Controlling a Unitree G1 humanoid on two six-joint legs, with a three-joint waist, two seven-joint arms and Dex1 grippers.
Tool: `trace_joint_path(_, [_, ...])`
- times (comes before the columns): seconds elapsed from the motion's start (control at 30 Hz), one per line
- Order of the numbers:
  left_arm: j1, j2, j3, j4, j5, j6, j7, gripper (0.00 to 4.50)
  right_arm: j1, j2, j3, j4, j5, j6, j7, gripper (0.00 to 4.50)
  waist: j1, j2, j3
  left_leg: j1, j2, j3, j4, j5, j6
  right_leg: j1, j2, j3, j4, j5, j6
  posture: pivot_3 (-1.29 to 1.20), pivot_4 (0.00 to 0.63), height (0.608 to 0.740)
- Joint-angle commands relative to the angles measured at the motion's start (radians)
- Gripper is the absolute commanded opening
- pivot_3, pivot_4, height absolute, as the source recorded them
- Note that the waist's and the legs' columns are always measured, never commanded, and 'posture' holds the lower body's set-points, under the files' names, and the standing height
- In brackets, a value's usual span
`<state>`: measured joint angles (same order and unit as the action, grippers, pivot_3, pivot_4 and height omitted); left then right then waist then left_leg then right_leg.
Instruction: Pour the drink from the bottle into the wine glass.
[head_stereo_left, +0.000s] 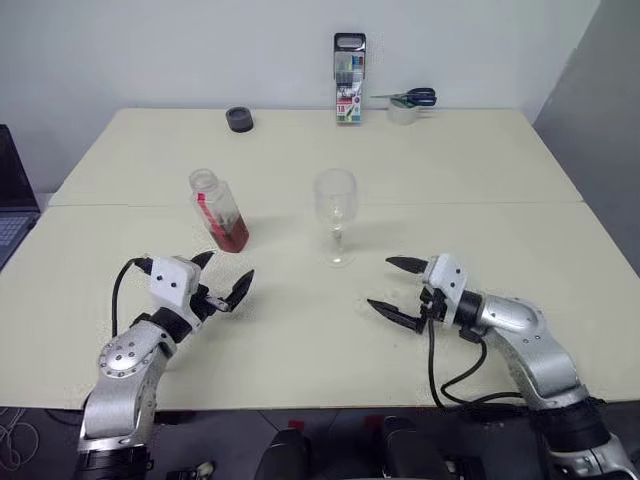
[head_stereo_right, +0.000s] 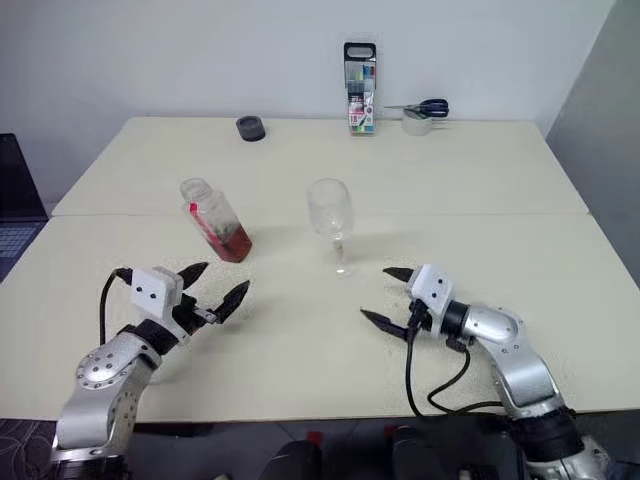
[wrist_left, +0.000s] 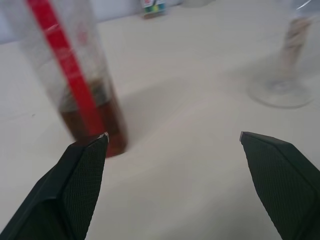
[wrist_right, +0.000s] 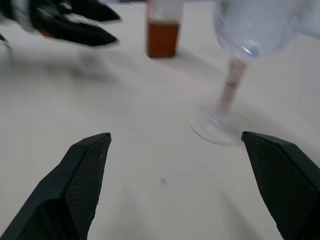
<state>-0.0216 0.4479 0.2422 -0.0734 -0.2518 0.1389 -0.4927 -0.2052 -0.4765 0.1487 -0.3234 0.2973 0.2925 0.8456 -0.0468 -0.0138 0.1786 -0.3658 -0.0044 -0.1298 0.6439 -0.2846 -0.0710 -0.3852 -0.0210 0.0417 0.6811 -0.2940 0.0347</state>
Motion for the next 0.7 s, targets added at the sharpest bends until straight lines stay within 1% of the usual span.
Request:
trace_joint_path(0.03, [-0.062,-0.017,0.001,0.063,0.036,-0.067,0.046,4.50,-0.014,0.003,-0.009,-0.092,0.048,0.061,-0.019,4.46,0.007,-0.001,0.000,0.000,0.000,0.000,0.000,0.000,0.000,0.000,0.000,0.000,0.000,0.000,0.000,0.00,0.150,0.740])
trace_joint_path(0.2, [-0.138,-0.028,-0.015,0.124,0.040,-0.075,0.053,4.50,-0.041,0.018,0.013,-0.119,0.056,0.108,-0.042,4.46,0.016,-0.002,0.001,0.000,-0.001,0.000,0.000,0.000,0.000,0.000,-0.001,-0.001,-0.001,0.000,0.000,0.00,0.150,0.740])
trace_joint_path(0.57, [-0.243,-0.006,-0.010,0.244,0.038,-0.082,0.045,4.50,-0.057,0.020,0.024,-0.130,0.055,0.132,-0.065,4.46,0.015,-0.003,0.001,0.000,-0.001,0.000,0.000,0.000,0.000,0.000,-0.001,-0.001,-0.001,0.000,0.000,0.00,0.150,0.740])
trace_joint_path(0.7, [-0.281,-0.003,-0.009,0.290,0.038,-0.090,0.047,4.50,-0.067,0.019,0.022,-0.148,0.086,0.155,-0.051,4.46,0.015,-0.003,0.001,0.000,-0.001,0.000,0.000,0.000,0.000,0.000,-0.001,-0.001,-0.001,0.000,0.000,0.00,0.150,0.740])
